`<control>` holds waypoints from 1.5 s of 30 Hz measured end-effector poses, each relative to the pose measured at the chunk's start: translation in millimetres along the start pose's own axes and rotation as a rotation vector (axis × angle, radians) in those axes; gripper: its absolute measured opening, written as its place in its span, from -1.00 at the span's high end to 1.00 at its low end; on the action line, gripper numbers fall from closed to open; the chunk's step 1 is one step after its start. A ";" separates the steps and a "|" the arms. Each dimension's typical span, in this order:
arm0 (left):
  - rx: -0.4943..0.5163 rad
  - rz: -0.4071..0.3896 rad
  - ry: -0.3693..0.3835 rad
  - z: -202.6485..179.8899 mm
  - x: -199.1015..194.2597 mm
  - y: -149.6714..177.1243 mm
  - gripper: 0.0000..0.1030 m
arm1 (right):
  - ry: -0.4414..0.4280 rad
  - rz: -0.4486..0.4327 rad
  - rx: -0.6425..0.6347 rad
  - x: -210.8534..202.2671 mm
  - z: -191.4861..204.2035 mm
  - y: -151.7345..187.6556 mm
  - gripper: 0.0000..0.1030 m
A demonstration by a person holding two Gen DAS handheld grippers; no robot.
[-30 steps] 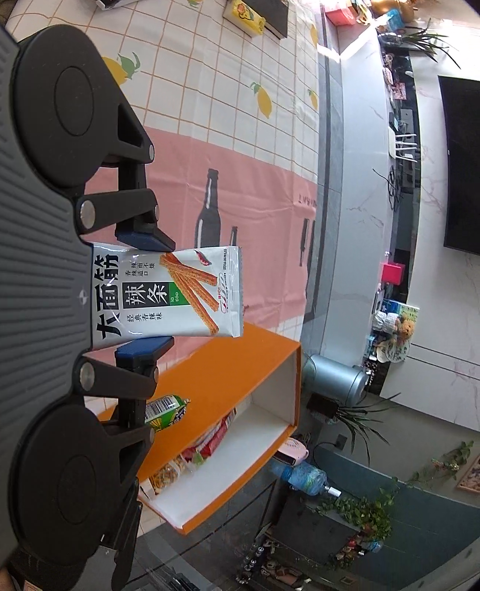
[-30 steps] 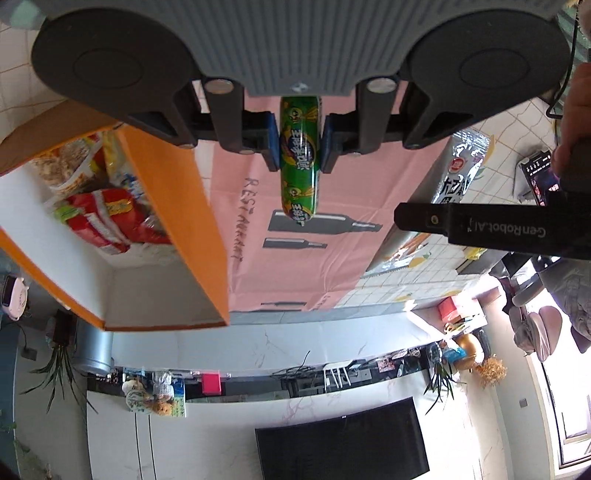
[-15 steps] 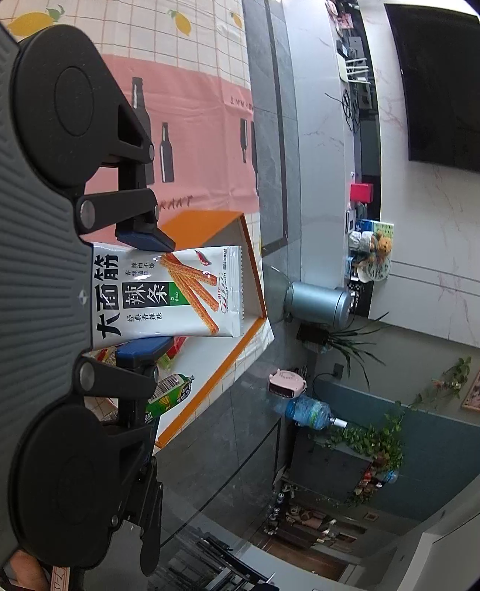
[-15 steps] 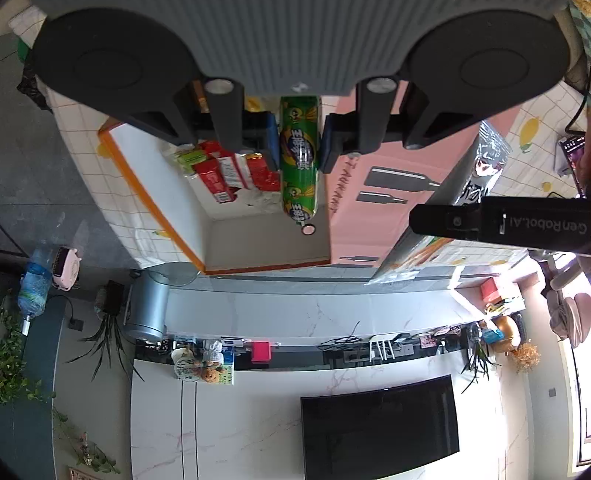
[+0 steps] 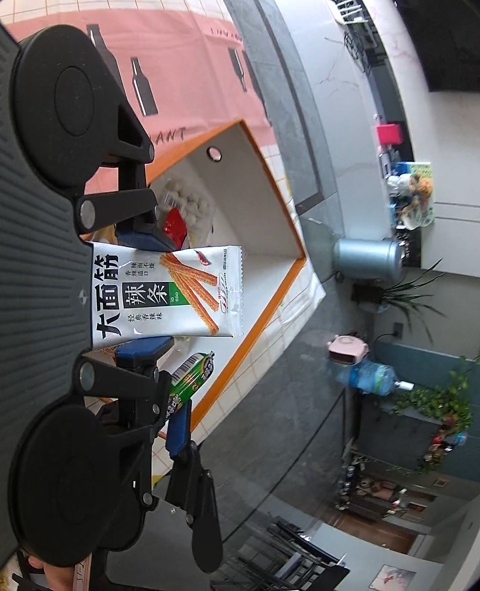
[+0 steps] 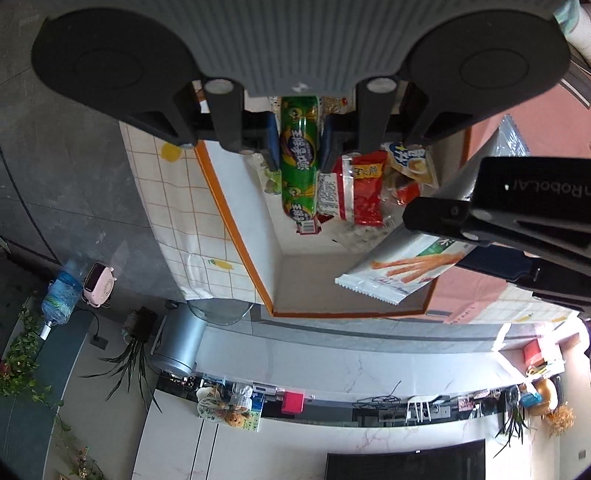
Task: Organize snacks
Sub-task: 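Carry the breadstick pack and green sausage over the orange box and open both tools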
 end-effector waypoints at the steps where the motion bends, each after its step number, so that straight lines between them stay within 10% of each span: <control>1: 0.008 0.013 0.006 -1.1 6.8 -0.3 -0.06 | 0.005 0.014 -0.013 5.1 -3.5 1.2 0.62; 21: 0.170 0.259 0.004 -12.0 79.2 21.6 -0.06 | 0.023 0.262 -0.202 80.8 -0.3 18.5 0.62; 35: 0.151 0.266 -0.005 -8.3 81.8 21.9 -0.23 | 0.064 0.305 -0.246 85.3 -3.8 12.5 0.59; 45: 0.137 0.200 -0.011 -6.2 45.2 9.8 -0.53 | 0.096 0.290 -0.265 62.9 -0.7 3.0 -0.08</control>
Point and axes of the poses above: each gripper's, at about its wrist camera, not at the fingertips, and x roughly the way its jaws point, z to its left, y to its underside, the point moved 6 cm from there along x, roughly the way its jaws point, and after that the axes turned 5 degrees about x, right-handed, at the moved point
